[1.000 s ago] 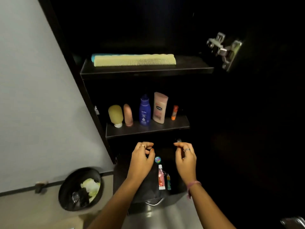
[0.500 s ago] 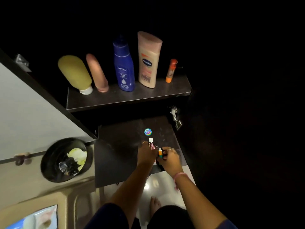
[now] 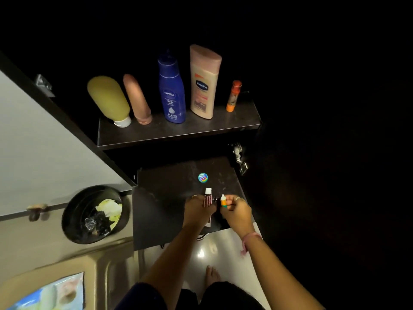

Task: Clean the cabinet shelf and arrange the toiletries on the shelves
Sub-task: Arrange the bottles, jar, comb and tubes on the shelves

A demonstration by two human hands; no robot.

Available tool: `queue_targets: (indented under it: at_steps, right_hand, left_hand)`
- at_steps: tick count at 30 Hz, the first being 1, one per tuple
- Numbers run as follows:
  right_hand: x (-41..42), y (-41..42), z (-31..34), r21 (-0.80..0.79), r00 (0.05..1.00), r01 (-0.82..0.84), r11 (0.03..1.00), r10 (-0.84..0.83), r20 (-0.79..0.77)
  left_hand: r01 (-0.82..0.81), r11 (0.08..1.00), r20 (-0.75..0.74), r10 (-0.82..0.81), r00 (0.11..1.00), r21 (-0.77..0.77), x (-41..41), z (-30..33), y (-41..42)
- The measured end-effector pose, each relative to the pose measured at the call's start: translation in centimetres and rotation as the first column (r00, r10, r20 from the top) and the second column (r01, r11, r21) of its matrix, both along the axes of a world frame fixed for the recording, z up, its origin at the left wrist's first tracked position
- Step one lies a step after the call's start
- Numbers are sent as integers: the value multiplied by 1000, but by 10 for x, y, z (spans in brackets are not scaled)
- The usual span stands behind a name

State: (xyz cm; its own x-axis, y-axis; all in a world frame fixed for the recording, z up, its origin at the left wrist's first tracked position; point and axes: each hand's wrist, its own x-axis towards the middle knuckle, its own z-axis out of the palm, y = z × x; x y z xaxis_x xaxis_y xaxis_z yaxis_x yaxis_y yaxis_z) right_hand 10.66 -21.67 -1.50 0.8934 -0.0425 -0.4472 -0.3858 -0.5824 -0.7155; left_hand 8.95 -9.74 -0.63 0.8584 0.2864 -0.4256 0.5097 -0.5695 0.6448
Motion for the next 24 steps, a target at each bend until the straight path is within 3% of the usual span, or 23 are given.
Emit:
queue_targets:
  at_steps: [4, 8, 12, 17, 21, 24]
  right_hand:
    - [-7, -10, 32, 149, 993, 42, 988, -58, 100]
    - [-17, -15, 76, 290, 982, 37, 956, -89, 167]
    - [-25, -15, 126, 456, 970, 16, 890, -124, 207]
    - [-36, -8, 186, 672, 948, -57, 738, -171, 268]
    - [-45, 2, 232, 718, 921, -136, 683, -179, 345]
    - [-50, 9, 263, 672, 888, -202, 712, -156, 432]
  left_hand:
    - [-51, 998, 145, 55, 988, -30, -24, 32, 7]
    - [-194, 961, 252, 240, 937, -195, -44, 66, 16]
    - [-145, 938, 314, 247, 917, -316, -63, 106, 27]
    - [-87, 922, 444, 263, 857, -378, -74, 162, 35]
    - [-54, 914, 501, 269, 823, -402, -78, 198, 41]
    - [-29, 919, 543, 257, 799, -392, -78, 221, 45]
